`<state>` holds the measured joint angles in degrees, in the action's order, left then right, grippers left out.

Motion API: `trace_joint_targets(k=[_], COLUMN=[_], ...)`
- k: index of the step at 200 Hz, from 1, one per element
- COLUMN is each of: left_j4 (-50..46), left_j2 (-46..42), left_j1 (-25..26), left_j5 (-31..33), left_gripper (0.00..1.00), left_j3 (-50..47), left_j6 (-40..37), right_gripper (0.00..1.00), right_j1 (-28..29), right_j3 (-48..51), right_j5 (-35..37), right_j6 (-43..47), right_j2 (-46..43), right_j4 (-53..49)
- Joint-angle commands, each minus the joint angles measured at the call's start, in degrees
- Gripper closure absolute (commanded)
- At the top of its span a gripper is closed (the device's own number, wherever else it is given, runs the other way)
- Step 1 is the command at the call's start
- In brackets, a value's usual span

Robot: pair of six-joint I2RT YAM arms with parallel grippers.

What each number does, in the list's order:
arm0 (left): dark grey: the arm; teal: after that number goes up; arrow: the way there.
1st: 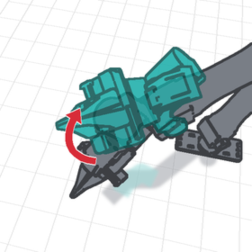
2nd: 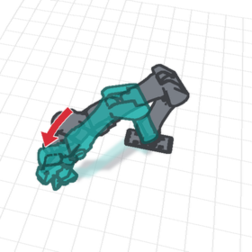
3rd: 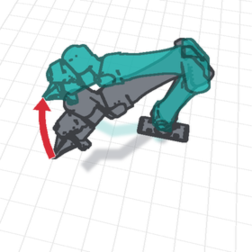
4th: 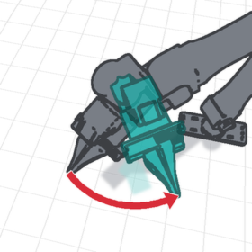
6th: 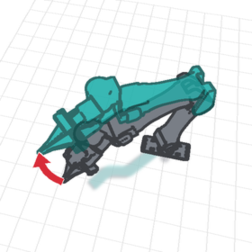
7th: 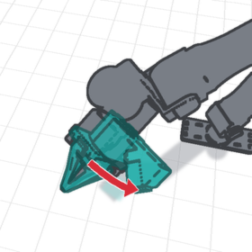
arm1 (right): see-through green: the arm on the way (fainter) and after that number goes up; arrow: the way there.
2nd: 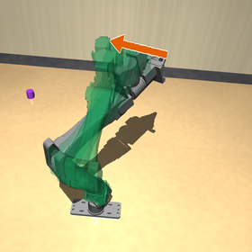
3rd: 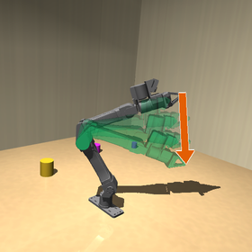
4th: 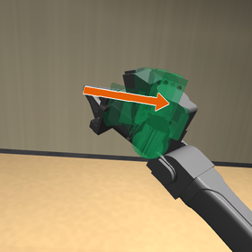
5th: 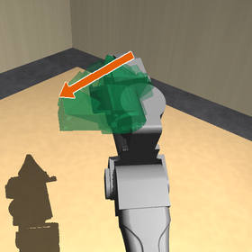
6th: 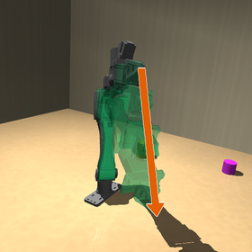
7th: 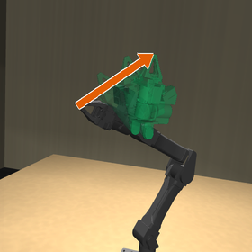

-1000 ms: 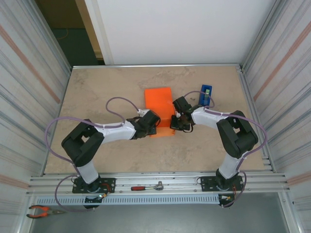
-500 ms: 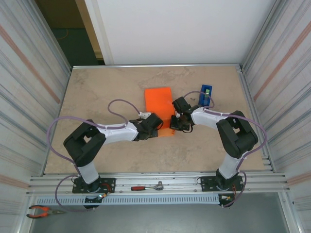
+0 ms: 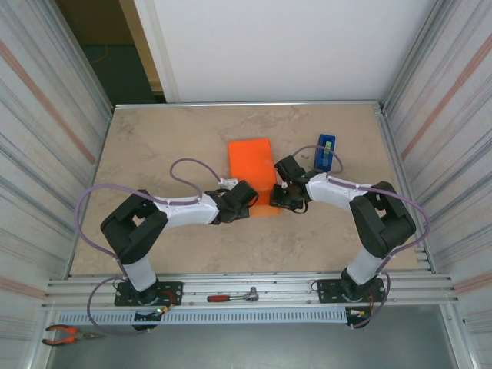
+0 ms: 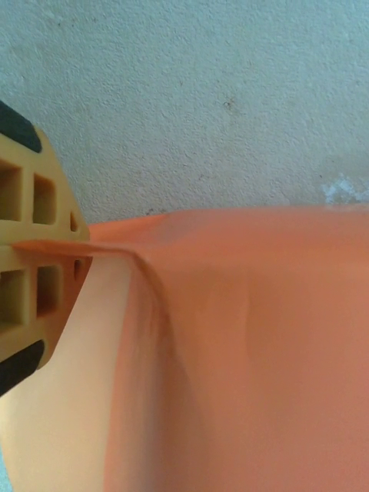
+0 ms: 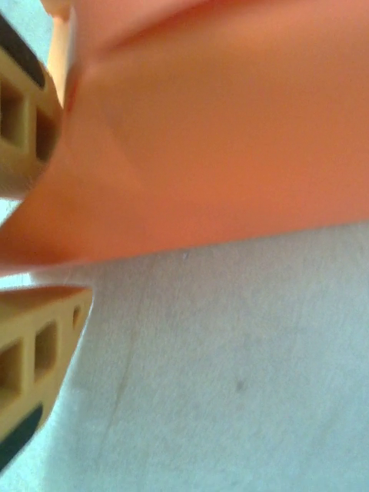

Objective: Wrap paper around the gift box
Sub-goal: Fold the third fold of the wrapping paper on the gift box.

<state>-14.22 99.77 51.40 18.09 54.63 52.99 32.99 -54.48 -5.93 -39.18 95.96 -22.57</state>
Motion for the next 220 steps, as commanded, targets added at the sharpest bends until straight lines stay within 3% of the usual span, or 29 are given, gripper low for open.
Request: trace_joint_targets(k=[1,7,12,27,43,78,100,129,147,220], left_j4=[-1.8,-1.8,-1.6,-1.4,-1.3,-0.9,-0.7,-0.2,-0.2,4.2], left_j2=[0.1,0.1,0.0,-0.1,-0.1,-0.4,-0.5,-0.7,-1.3,-6.2], left_j1=[0.2,0.3,0.2,0.2,0.3,0.3,0.3,0.3,0.3,-2.4], left_j5=[2.1,2.1,2.1,2.2,2.1,2.0,2.0,2.0,1.7,-1.7], left_gripper=[1.0,1.0,1.0,1.0,1.0,1.0,1.0,1.0,0.94,0.47], left_j3=[-0.9,-0.9,-0.9,-0.9,-0.9,-1.0,-1.0,-1.1,-1.1,-2.6], left_j6=[1.1,1.0,1.0,0.9,0.7,0.3,-0.1,-0.8,-1.6,-6.6], right_gripper=[0.87,0.96,0.97,0.83,0.84,0.42,0.28,0.28,0.29,0.41], right_j1=[0.4,0.4,0.5,0.5,0.5,0.5,0.3,-0.6,-0.7,-2.1], right_j3=[0.7,0.7,0.8,1.2,1.3,2.2,1.9,-1.1,-3.2,-4.9], right_j5=[1.2,1.1,1.0,0.8,0.5,1.1,1.5,1.1,1.5,0.0], right_j6=[-0.9,-0.9,-0.9,-0.9,-0.8,-0.4,0.2,1.3,2.0,2.3], right_j2=[0.5,0.8,0.9,0.9,0.2,-5.1,-6.7,-2.9,0.3,5.7], right_j4=[-1.0,-0.8,-0.6,-0.2,-0.3,-1.4,-2.2,-2.0,-1.6,0.8])
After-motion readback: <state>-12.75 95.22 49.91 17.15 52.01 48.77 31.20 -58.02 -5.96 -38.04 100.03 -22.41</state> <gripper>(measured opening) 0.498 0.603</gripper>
